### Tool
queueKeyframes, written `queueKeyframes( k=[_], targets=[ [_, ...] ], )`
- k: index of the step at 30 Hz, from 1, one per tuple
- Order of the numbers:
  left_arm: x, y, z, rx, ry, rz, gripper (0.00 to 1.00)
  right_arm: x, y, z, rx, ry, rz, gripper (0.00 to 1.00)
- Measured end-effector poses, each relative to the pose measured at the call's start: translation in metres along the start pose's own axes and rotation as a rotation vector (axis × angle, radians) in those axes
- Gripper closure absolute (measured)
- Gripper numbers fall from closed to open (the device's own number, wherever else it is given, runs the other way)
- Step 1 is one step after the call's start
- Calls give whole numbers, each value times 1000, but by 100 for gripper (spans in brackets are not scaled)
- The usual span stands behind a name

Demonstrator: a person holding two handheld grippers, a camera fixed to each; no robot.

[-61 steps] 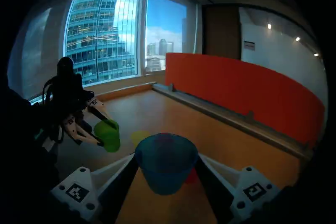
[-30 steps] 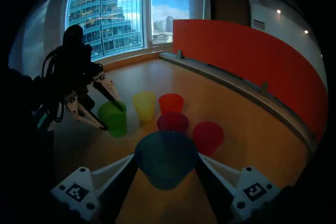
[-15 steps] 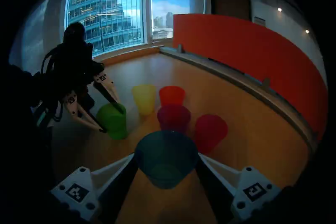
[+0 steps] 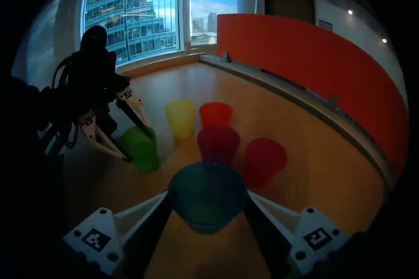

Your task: Pour water

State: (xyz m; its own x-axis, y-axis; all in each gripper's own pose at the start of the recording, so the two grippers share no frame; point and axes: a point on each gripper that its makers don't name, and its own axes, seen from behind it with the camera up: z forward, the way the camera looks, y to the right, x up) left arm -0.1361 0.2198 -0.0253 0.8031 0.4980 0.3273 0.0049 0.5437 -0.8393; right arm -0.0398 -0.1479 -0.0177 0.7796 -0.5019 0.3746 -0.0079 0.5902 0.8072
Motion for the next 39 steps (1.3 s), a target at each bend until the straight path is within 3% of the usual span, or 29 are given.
queueKeyframes(
  k=[5, 11, 29, 39],
  targets=[
    [-3, -1, 0, -4, -9, -7, 13, -1, -2, 2, 2, -2, -3, 8],
    [-7, -6, 2, 19, -25, 7, 2, -4, -5, 4, 5, -9, -4, 8],
    [-18, -6, -18, 47, -39, 5, 1, -37, -29, 22, 43, -48, 15, 8],
    [-21, -7, -26, 66, -35, -4, 1, -45, -32, 23, 42, -53, 19, 8]
  ],
)
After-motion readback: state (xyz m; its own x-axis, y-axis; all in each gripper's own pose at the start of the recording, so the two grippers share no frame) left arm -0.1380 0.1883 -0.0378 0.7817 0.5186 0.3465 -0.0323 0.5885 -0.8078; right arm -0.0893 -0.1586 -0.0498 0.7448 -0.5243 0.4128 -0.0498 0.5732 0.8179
